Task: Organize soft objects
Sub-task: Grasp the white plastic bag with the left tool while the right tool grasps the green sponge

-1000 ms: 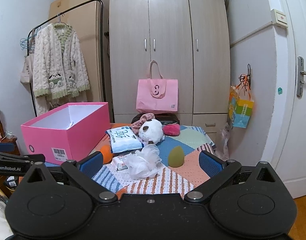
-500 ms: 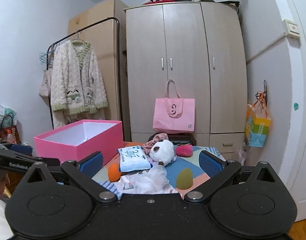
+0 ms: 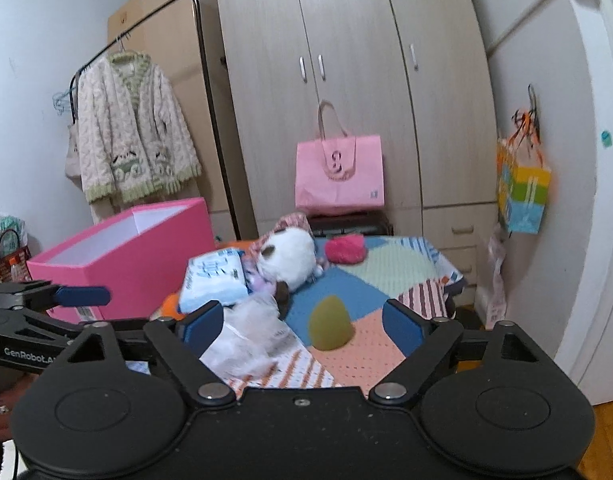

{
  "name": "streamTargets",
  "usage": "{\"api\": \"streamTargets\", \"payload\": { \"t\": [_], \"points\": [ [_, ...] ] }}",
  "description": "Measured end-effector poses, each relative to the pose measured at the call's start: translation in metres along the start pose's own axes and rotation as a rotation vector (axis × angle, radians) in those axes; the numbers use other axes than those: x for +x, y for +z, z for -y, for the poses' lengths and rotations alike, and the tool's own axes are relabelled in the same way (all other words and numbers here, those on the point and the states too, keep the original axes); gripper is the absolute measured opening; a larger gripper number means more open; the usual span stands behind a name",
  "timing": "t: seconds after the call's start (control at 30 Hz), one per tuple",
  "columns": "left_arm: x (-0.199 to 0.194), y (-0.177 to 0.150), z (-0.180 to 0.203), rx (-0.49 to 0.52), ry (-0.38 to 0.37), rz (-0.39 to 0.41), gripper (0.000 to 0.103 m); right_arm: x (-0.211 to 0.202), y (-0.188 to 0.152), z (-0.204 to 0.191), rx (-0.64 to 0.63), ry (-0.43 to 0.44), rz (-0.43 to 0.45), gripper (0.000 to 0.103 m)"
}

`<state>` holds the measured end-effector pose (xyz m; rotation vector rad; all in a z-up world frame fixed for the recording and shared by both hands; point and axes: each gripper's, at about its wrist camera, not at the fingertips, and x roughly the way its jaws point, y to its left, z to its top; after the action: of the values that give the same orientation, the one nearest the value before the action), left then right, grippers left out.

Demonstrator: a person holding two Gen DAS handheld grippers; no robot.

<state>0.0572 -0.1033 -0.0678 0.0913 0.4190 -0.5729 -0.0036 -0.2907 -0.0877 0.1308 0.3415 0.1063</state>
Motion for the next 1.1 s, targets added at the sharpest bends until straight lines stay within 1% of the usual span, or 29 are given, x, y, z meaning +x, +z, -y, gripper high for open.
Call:
{"api": "streamTargets", "payload": {
  "t": [0.07, 0.1, 0.17, 0.23, 0.27, 0.33, 0.43, 0.6, 0.7, 0.73, 0.83, 0.9, 0.93, 0.97, 1.03, 1.1],
  "points": [
    [0.017, -0.003, 0.003, 0.016, -0.012, 0.006, 0.095, 0.008, -0.002, 0.005, -0.003, 0.015, -0.006, 0.084],
    [0.024, -0.004, 0.005, 0.029, -0.016, 0.006, 0.091, 0.014, -0.002, 0.008, -0.004, 0.019, -0.012, 0.082],
    [0.035, -0.005, 0.007, 0.044, -0.033, 0.001, 0.086, 0.024, -0.004, 0.015, -0.001, 0.031, -0.028, 0.074],
    [0.042, -0.006, 0.009, 0.054, -0.063, 0.001, 0.078, 0.035, -0.005, 0.021, 0.013, 0.043, -0.047, 0.071],
    [0.047, -0.006, 0.010, 0.061, -0.072, -0.003, 0.076, 0.041, -0.007, 0.024, 0.021, 0.048, -0.058, 0.071],
    [0.055, -0.007, 0.013, 0.087, -0.079, -0.005, 0.066, 0.051, -0.008, 0.028, 0.030, 0.057, -0.067, 0.071],
    [0.065, -0.009, 0.020, 0.142, -0.062, -0.012, 0.058, 0.060, -0.010, 0.030, 0.016, 0.068, -0.062, 0.071],
    [0.073, -0.011, 0.025, 0.172, -0.044, -0.026, 0.056, 0.077, -0.012, 0.035, 0.004, 0.094, -0.089, 0.070],
    [0.077, -0.012, 0.029, 0.188, -0.016, -0.035, 0.057, 0.086, -0.016, 0.035, 0.003, 0.104, -0.102, 0.064],
    [0.078, -0.012, 0.030, 0.190, -0.012, -0.040, 0.057, 0.088, -0.018, 0.035, 0.002, 0.107, -0.103, 0.061],
    [0.081, -0.013, 0.034, 0.190, -0.002, -0.044, 0.057, 0.092, -0.021, 0.037, 0.001, 0.116, -0.091, 0.059],
    [0.083, -0.014, 0.038, 0.203, 0.008, -0.042, 0.056, 0.095, -0.023, 0.037, -0.008, 0.119, -0.088, 0.051],
    [0.083, -0.015, 0.039, 0.204, 0.017, -0.038, 0.050, 0.095, -0.025, 0.038, -0.012, 0.119, -0.088, 0.046],
    [0.083, -0.015, 0.039, 0.201, 0.024, -0.039, 0.048, 0.096, -0.026, 0.038, -0.018, 0.111, -0.084, 0.042],
    [0.083, -0.015, 0.039, 0.189, 0.023, -0.037, 0.041, 0.094, -0.027, 0.039, -0.021, 0.117, -0.076, 0.041],
    [0.083, -0.014, 0.038, 0.171, 0.018, -0.039, 0.037, 0.092, -0.027, 0.040, -0.022, 0.121, -0.066, 0.041]
  ]
}}
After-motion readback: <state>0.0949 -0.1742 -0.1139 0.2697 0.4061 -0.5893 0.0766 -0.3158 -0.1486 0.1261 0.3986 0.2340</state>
